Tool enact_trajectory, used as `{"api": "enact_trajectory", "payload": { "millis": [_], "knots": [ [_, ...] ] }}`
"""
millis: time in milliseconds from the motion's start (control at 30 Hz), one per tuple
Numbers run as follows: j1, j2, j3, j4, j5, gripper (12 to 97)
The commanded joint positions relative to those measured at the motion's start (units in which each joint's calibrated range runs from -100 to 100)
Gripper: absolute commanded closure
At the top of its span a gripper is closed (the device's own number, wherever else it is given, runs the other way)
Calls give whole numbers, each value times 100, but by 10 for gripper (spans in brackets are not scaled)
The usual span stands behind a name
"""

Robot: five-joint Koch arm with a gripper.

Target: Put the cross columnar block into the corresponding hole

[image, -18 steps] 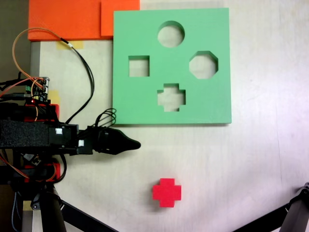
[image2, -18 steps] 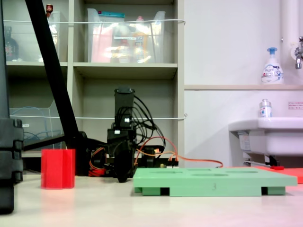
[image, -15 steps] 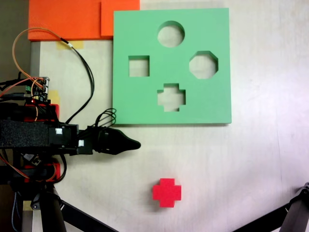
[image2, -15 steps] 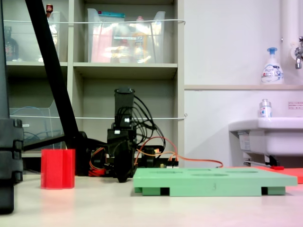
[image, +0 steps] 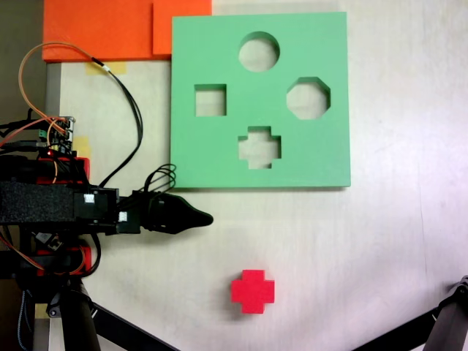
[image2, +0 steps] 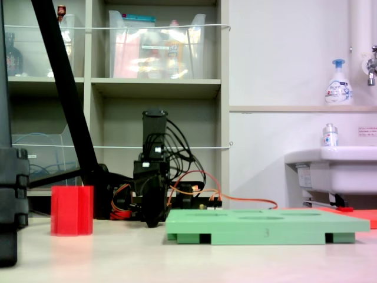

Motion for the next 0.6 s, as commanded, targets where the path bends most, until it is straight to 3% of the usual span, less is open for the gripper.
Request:
{"api": "enact_trajectory", "payload": {
  "millis": [0,567],
  "knots": [
    [29,-41,-176,-355,-34,599],
    [10,-41,-176,-336,20,600]
  ]
}}
